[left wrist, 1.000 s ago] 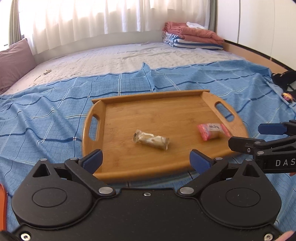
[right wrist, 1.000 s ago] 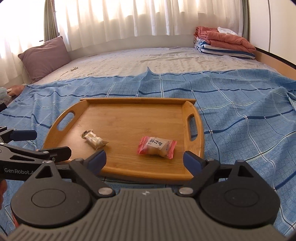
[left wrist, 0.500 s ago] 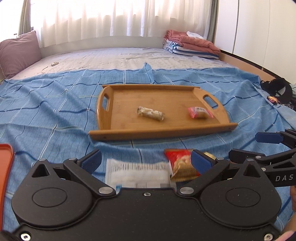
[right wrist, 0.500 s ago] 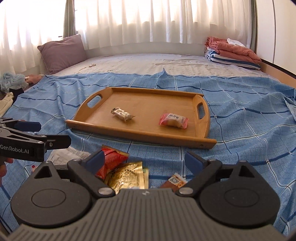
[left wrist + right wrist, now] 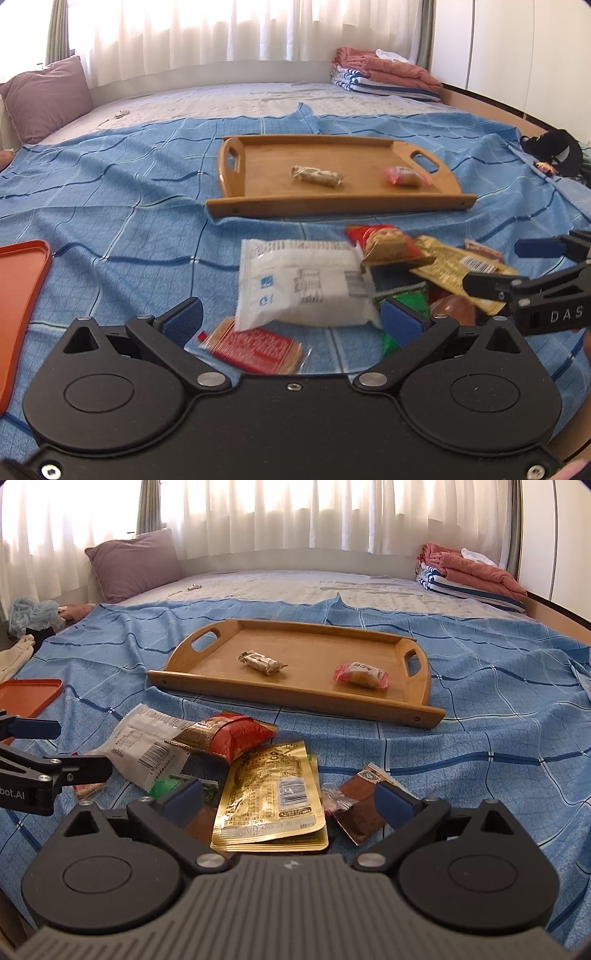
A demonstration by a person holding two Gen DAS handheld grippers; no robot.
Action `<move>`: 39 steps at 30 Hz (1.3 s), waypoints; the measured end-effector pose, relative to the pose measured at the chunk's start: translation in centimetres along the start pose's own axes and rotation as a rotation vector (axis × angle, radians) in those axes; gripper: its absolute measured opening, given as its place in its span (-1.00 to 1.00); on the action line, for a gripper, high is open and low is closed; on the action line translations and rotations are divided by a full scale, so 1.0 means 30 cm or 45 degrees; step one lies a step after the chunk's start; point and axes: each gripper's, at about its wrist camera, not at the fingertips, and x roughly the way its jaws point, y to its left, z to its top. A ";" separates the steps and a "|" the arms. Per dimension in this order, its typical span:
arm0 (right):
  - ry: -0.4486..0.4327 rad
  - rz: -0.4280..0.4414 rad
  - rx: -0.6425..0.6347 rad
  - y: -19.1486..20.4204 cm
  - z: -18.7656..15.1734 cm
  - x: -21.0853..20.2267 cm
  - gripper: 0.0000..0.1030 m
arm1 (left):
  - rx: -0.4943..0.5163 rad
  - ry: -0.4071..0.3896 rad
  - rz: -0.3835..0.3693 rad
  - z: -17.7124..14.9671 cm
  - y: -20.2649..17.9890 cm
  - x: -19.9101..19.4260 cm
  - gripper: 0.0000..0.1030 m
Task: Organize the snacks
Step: 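Withdraw both grippers from the tray back toward the snack pile, then reach the left gripper to the red biscuit pack while the right reaches the gold packet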
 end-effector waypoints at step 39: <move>0.046 -0.020 -0.083 0.031 0.022 0.110 0.97 | 0.128 -0.041 -0.010 -0.120 0.081 0.093 0.75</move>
